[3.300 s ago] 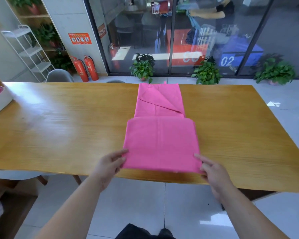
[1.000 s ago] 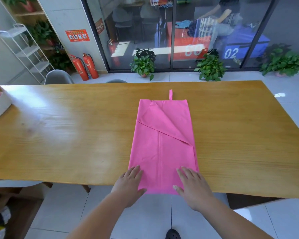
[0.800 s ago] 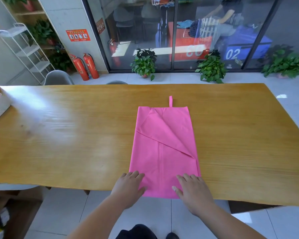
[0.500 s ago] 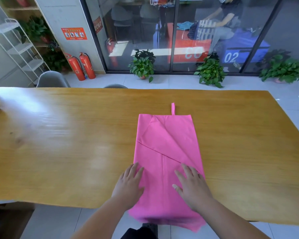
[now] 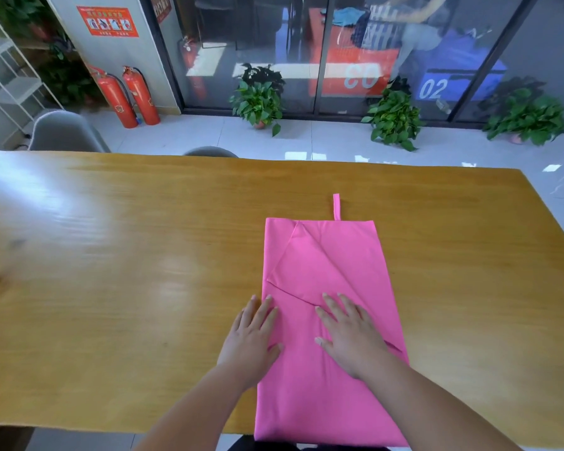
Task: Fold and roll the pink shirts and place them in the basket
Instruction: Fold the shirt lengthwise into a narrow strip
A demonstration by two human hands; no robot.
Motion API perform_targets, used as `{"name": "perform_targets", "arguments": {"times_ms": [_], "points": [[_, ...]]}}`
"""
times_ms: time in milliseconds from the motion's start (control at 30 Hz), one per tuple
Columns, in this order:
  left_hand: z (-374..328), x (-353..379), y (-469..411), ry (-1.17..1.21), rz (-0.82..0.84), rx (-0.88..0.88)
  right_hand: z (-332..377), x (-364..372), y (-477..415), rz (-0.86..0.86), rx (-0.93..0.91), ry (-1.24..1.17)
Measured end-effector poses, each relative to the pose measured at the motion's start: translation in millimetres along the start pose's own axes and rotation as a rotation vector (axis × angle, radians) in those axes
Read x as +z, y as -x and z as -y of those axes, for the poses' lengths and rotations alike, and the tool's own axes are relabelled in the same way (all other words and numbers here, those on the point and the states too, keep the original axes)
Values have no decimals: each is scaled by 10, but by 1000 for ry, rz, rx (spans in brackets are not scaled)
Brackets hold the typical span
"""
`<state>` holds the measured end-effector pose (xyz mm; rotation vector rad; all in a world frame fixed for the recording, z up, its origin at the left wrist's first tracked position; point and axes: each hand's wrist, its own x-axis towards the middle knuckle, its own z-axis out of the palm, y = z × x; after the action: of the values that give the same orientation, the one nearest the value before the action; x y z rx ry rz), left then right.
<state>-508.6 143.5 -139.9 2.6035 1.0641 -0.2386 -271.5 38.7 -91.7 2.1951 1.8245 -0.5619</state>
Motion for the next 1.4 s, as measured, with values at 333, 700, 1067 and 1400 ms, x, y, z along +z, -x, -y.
{"name": "perform_targets", "arguments": {"times_ms": [333,700,1067,1400], "points": [[29,-90,-384,-20,-44,-10,-672,-237,-339,-173,82,-504],[-120,-142,-848,-32,-75,-63,-1421,-404,-720,-253,492,-1366],[-487,-109,-1250,4,-134,-113,-1129,-166,-1023,-525,522,-480],[-269,-199,-1710,-42,-166,-25,-1227,64,-1244,-323,211,-126]]}}
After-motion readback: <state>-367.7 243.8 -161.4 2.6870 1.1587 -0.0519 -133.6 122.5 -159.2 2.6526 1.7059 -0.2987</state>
